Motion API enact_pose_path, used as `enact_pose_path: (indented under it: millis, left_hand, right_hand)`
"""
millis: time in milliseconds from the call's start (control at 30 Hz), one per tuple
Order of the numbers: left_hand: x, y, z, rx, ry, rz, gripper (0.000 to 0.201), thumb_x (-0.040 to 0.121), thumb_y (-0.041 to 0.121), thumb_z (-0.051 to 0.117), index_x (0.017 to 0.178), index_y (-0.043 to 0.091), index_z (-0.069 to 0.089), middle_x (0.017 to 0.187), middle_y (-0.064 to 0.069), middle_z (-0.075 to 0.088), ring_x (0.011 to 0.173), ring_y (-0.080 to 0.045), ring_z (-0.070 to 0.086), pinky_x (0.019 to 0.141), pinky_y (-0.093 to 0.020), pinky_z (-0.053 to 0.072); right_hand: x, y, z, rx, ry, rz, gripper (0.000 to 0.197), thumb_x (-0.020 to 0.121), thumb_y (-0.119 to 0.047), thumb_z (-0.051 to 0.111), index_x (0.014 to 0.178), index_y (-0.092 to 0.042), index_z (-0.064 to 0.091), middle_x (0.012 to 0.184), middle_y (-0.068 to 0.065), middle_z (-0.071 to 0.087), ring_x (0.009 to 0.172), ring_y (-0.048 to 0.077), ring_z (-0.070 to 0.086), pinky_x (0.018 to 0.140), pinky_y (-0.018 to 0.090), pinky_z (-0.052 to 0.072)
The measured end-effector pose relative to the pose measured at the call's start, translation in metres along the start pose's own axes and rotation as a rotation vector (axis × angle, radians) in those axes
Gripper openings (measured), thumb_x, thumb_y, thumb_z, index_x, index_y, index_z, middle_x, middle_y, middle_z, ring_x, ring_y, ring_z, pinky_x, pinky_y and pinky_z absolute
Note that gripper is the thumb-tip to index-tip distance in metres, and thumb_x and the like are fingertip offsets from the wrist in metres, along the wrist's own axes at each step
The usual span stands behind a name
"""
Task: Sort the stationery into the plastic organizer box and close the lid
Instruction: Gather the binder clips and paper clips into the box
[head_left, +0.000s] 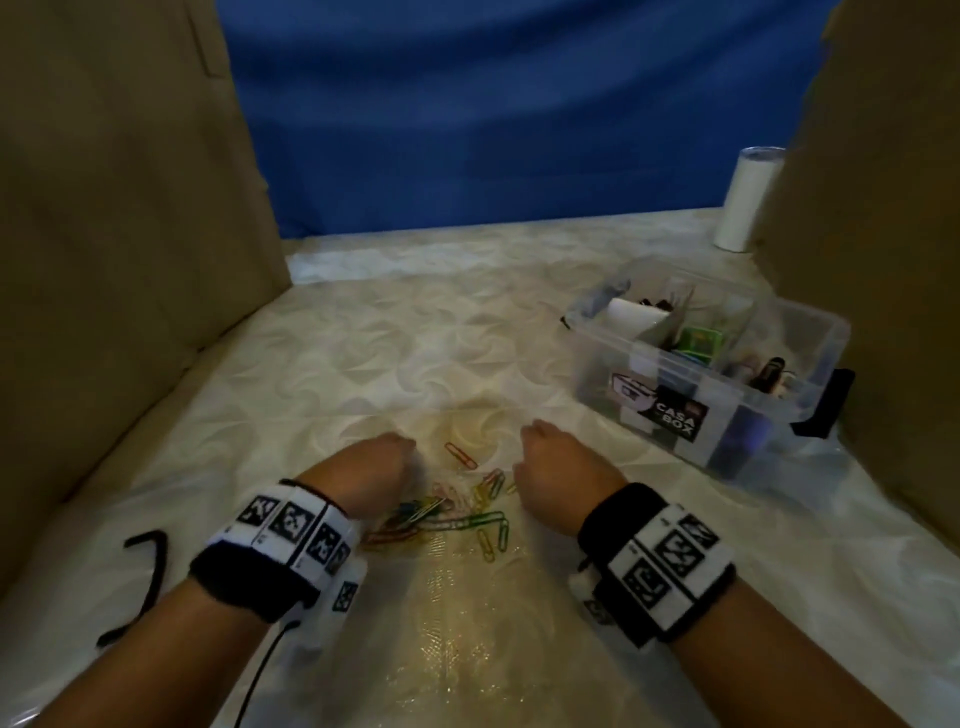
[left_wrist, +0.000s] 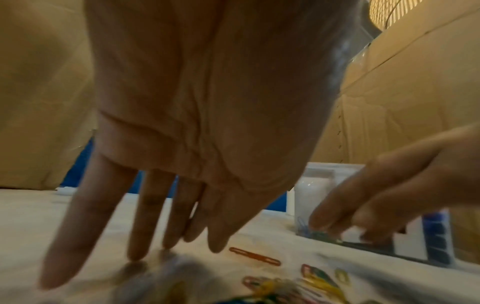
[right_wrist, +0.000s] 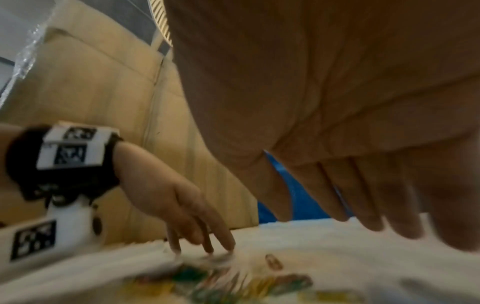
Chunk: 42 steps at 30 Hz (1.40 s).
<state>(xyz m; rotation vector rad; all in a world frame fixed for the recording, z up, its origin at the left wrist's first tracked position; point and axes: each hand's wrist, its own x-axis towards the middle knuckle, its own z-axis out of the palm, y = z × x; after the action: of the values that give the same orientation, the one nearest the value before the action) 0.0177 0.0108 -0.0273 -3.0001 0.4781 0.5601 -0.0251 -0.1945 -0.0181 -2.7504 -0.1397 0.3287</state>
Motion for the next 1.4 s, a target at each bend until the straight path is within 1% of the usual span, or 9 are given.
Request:
enact_pose_path:
  millis: [200,300,467,567,700,900,1100,1200,1400]
  left_hand:
    - [-0.051,0.016,0.024,-0.068,-0.025,0.021,0.024,0.098,0.02,0.039,0.116,0.014,0.054,0.119,-0.004,0.06,0.107,-0.02,0.059,0.081,-0.023,0.039]
    - [-0.059,0.018,0.015,-0.196,0.038,0.066,0.031,0.096,0.027,0.046,0.124,0.017,0.055,0.124,-0.002,0.061,0.11,-0.018,0.058,0.088,-0.026,0.044]
    - [-0.052,0.006,0.005,-0.138,0.013,-0.024,0.066,0.082,0.057,0.059,0.133,0.017,0.045,0.126,-0.002,0.049,0.112,-0.019,0.052,0.094,-0.033,0.045]
    - [-0.04,0.004,0.007,-0.117,-0.011,-0.03,0.074,0.074,0.065,0.061,0.13,0.019,0.047,0.123,0.0,0.045,0.105,-0.019,0.053,0.09,-0.036,0.048]
    - [-0.032,0.012,0.008,-0.028,0.034,-0.033,0.058,0.08,0.057,0.061,0.124,0.02,0.053,0.119,-0.002,0.048,0.099,-0.022,0.057,0.081,-0.033,0.048]
    - [-0.027,0.02,0.021,-0.025,0.188,0.047,0.021,0.09,0.015,0.052,0.11,0.018,0.06,0.108,-0.002,0.053,0.09,-0.022,0.06,0.069,-0.028,0.043]
    - [-0.026,0.017,0.022,-0.093,0.207,0.063,0.015,0.089,0.015,0.054,0.1,0.02,0.062,0.1,-0.001,0.06,0.091,-0.02,0.059,0.071,-0.025,0.042]
    - [-0.025,0.01,0.022,-0.168,0.175,0.033,0.014,0.085,0.014,0.057,0.093,0.023,0.065,0.095,0.001,0.064,0.086,-0.018,0.061,0.073,-0.025,0.047]
    - [-0.028,0.001,0.02,-0.265,0.186,0.071,0.012,0.083,0.021,0.065,0.094,0.024,0.069,0.09,0.009,0.062,0.083,-0.009,0.058,0.07,-0.018,0.041]
  right_hand:
    - [-0.004,-0.028,0.034,-0.16,-0.226,0.003,0.058,0.092,-0.016,0.04,0.146,-0.003,0.022,0.152,0.017,0.022,0.137,0.035,0.028,0.111,0.043,0.032]
    - [-0.007,-0.026,0.028,-0.112,-0.225,-0.061,0.054,0.09,-0.027,0.049,0.138,-0.006,0.034,0.14,0.014,0.035,0.126,0.033,0.042,0.103,0.042,0.041]
    - [-0.002,-0.01,0.015,-0.154,-0.218,0.031,0.104,0.056,-0.062,0.078,0.137,-0.02,0.028,0.14,0.008,0.026,0.12,0.031,0.047,0.095,0.043,0.048]
    - [0.005,-0.016,0.024,-0.172,-0.269,0.037,0.113,0.056,-0.063,0.078,0.142,-0.02,0.019,0.141,0.011,0.03,0.122,0.032,0.05,0.095,0.042,0.047]
    - [0.02,-0.029,0.028,-0.146,-0.255,0.004,0.101,0.067,-0.056,0.076,0.143,-0.022,0.018,0.134,0.013,0.04,0.117,0.033,0.052,0.094,0.043,0.047]
    - [0.031,-0.04,0.02,-0.224,-0.313,-0.102,0.069,0.079,-0.04,0.072,0.132,-0.012,0.038,0.124,0.014,0.051,0.103,0.028,0.055,0.083,0.035,0.044]
    - [0.026,-0.04,0.022,-0.227,-0.261,-0.186,0.012,0.09,-0.019,0.058,0.097,-0.01,0.058,0.094,0.007,0.05,0.083,0.021,0.049,0.068,0.028,0.042]
    - [0.022,-0.032,0.025,-0.265,-0.245,-0.21,0.02,0.091,-0.01,0.052,0.107,-0.005,0.063,0.094,0.008,0.051,0.083,0.02,0.049,0.059,0.023,0.04]
    - [0.019,0.0,0.004,0.185,-0.22,-0.151,0.006,0.082,-0.016,0.069,0.081,-0.019,0.064,0.074,-0.006,0.061,0.065,0.007,0.057,0.056,0.011,0.044]
